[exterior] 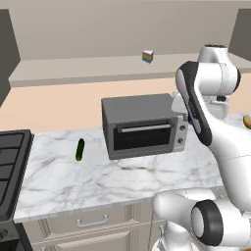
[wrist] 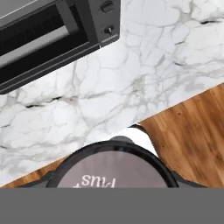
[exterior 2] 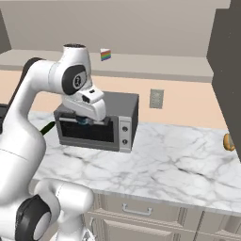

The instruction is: Pick the yogurt and boxed food from the counter and place them in the cabinets closest to them.

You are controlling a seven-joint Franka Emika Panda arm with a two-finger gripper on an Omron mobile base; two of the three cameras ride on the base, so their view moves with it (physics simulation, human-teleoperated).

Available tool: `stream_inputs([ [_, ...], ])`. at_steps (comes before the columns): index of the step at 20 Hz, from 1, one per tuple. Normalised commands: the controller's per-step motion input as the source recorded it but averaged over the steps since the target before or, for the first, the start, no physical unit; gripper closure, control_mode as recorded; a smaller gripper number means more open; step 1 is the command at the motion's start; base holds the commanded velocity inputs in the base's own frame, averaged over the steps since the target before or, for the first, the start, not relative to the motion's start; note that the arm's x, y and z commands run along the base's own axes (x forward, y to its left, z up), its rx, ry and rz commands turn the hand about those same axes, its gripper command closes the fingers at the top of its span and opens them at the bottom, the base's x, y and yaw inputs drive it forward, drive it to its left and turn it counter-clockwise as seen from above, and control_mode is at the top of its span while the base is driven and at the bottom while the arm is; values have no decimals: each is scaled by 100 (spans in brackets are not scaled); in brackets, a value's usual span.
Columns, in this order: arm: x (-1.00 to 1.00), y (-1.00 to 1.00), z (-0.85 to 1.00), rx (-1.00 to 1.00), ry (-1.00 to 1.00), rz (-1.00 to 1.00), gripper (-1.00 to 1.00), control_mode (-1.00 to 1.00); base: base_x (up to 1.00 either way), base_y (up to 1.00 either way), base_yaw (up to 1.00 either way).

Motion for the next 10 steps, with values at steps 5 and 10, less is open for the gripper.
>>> stream_inputs([
  [5, -25, 3, 26, -5, -25, 0, 100, -100, 0, 0, 0],
  [10, -23, 0, 42, 0, -27, 0, 100, -100, 0, 0, 0],
])
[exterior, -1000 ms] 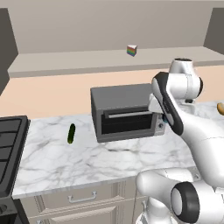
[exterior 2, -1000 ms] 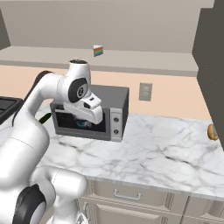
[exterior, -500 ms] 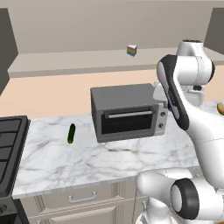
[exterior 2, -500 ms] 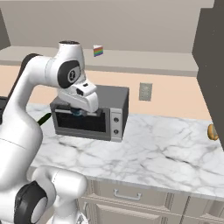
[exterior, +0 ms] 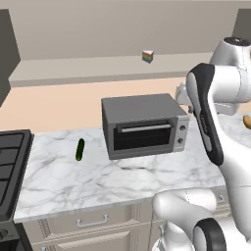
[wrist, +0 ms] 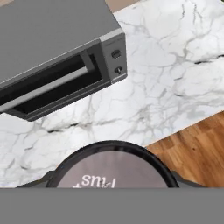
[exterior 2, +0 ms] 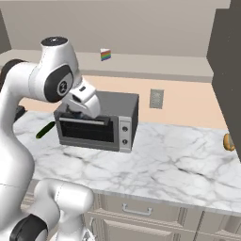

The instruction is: Pick the yogurt and boxed food from the counter and place them in the cabinets closest to them.

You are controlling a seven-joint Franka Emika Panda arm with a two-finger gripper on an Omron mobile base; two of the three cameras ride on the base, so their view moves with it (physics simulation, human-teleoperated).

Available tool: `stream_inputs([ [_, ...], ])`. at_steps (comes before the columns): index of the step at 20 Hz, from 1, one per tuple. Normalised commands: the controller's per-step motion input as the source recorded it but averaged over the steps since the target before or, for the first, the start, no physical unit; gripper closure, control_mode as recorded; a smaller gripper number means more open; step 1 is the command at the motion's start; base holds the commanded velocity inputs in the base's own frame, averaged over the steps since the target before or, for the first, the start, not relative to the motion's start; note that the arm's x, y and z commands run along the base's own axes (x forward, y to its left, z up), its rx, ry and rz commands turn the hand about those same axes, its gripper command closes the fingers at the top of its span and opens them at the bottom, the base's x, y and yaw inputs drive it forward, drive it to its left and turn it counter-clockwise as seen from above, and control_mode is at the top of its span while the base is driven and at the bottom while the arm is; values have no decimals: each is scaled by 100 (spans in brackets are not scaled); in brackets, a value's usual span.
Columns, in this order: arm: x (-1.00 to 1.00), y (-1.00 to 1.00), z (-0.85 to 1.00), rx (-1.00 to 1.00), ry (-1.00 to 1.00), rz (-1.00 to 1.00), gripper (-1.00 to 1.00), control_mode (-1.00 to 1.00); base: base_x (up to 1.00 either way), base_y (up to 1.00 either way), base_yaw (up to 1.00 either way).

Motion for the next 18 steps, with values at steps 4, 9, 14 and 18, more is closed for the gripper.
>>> stream_inputs([
  [4, -1, 0, 52, 0, -18, 0, 100, -100, 0, 0, 0],
  [9, -1, 0, 56, 0, -16, 0, 100, -100, 0, 0, 0],
  [14, 0, 0, 33, 0, -11, 0, 100, -100, 0, 0, 0],
  [18, 0, 0, 22, 0, -10, 0, 100, -100, 0, 0, 0],
])
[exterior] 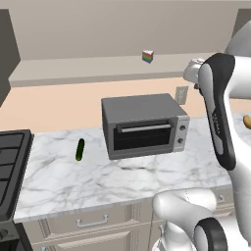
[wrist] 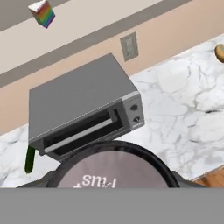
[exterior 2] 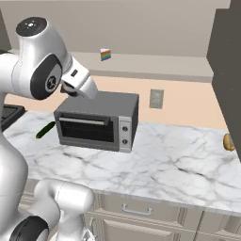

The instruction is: Pick the yogurt and boxed food from the counter and place them in the cabinets closest to them.

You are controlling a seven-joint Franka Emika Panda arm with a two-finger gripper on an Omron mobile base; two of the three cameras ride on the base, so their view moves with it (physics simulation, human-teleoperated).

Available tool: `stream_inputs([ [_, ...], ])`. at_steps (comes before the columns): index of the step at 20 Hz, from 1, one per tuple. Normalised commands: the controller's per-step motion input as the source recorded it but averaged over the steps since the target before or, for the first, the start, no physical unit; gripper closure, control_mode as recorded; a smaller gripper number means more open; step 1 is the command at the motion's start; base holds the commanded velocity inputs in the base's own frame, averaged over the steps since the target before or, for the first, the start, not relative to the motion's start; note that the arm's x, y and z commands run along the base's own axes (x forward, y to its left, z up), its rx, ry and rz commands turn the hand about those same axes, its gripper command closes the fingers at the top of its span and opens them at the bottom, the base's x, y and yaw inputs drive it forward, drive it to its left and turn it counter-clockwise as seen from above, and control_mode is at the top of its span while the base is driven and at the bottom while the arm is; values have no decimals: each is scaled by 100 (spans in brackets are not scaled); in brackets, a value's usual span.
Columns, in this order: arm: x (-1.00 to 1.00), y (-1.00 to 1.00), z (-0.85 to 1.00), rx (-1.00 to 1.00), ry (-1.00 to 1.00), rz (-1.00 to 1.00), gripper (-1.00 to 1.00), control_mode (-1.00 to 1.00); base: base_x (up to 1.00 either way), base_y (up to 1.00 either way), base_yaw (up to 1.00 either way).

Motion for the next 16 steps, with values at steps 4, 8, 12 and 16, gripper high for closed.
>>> stream_inputs([
  [4, 5, 0, 19, 0, -7, 0, 100, -100, 0, 0, 0],
  [8, 17, -2, 15, 0, -5, 0, 100, -100, 0, 0, 0],
  [12, 28, -11, 10, 0, 0, 0, 100, -100, 0, 0, 0],
  [16, 32, -15, 11, 0, 0, 0, 100, -100, 0, 0, 0],
])
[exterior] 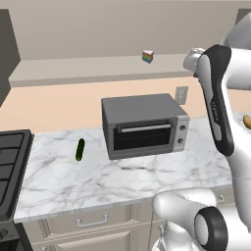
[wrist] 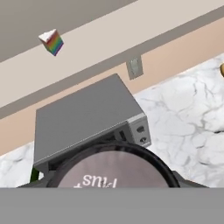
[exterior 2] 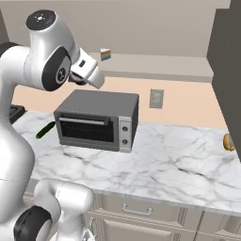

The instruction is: Pick the yogurt and boxed food from the counter and place them in the cabinets closest to them.

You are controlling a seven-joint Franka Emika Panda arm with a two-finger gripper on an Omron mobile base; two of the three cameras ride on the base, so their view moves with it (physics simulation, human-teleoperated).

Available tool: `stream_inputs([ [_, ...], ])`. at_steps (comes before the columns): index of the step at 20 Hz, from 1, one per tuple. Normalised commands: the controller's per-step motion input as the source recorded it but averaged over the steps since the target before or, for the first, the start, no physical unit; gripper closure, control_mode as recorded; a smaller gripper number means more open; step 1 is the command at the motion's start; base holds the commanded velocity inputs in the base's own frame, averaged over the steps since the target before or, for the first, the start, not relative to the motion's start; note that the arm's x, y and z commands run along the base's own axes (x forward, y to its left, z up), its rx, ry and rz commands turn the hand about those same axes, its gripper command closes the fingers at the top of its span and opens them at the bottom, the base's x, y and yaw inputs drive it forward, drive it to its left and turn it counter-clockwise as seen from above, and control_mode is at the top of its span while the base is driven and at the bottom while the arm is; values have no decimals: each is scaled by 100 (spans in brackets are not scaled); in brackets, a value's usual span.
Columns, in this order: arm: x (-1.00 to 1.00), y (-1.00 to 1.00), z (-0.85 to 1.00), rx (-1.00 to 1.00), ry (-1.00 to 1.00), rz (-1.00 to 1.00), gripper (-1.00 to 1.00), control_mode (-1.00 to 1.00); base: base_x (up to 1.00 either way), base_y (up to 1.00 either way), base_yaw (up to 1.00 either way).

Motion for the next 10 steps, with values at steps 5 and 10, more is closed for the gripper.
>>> stream_inputs([
  [5, 28, -19, 9, 0, 0, 0, 100, -100, 0, 0, 0],
  [10, 28, -19, 10, 0, 0, 0, 100, -100, 0, 0, 0],
])
